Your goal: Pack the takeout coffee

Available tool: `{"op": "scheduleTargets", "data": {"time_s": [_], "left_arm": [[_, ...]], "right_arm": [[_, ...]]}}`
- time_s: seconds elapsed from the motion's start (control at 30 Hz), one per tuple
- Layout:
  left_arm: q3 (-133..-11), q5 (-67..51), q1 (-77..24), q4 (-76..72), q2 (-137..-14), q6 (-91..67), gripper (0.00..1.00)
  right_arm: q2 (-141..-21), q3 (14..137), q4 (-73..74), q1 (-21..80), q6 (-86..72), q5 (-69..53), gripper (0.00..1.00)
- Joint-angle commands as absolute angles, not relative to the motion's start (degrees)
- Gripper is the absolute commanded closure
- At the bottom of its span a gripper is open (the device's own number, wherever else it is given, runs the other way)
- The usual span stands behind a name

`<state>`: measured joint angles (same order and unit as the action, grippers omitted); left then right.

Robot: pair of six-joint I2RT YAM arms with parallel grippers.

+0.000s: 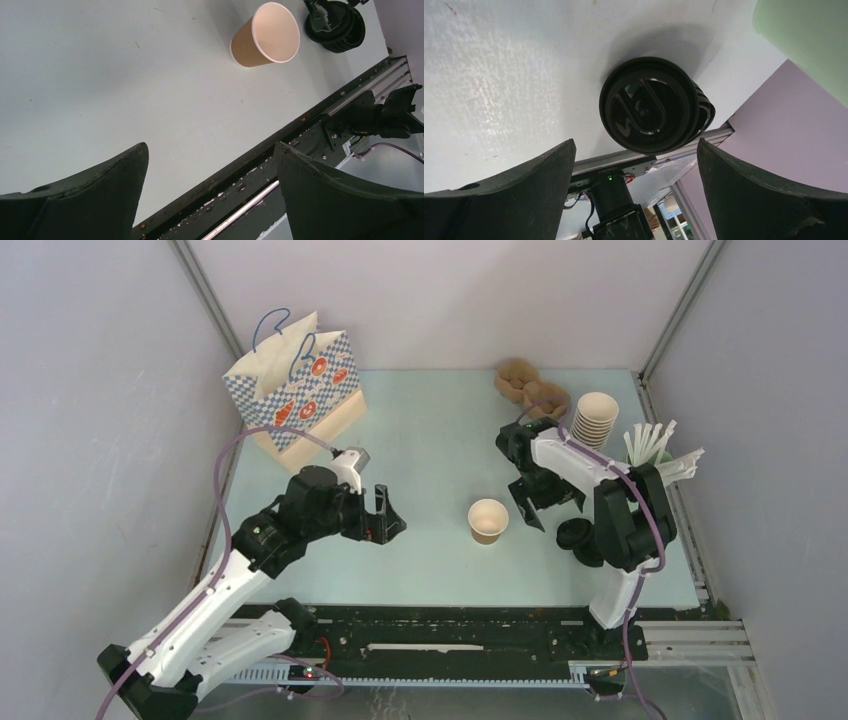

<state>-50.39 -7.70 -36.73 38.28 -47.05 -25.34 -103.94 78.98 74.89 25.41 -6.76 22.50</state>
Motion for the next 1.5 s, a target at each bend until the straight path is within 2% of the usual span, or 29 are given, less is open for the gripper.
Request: {"op": "scheduleTargets", "data": {"time_s": [0.0,0.6,0.83,1.1,1.33,1.47], "left_arm": [[-48.9,-9.3,-35.3,37.8,-44.4,-23.3,0.0],[-47.4,-9.4,-33.3,39.3,-41.4,-23.3,0.0],[-47.6,-9.9,-33.1,38.9,-42.2,-23.0,0.0],[-47.6,-10.0,-32.8,39.3,-42.3,-23.1,0.0],[-48.0,-10.2,-32.7,39.1,-42.8,-23.0,0.0],[-48.1,-10.2,-32.7,39.3,-43.0,-23.0,0.0]], "right_arm": [[-106.6,77.5,72.9,25.9,-7.1,25.0,0.0],[-108.0,73.9,69.2,25.7,-7.4,30.8,0.0],[-106.3,72.1,67.2,24.1,-7.2,28.2,0.01],[-105.5,70.1,65.6,23.0,-7.1,29.6,0.05],[-104.9,70.0,65.5,23.2,-7.0,29.0,0.13],[-104.0,70.0,65.5,23.2,-7.2,28.6,0.24]]}}
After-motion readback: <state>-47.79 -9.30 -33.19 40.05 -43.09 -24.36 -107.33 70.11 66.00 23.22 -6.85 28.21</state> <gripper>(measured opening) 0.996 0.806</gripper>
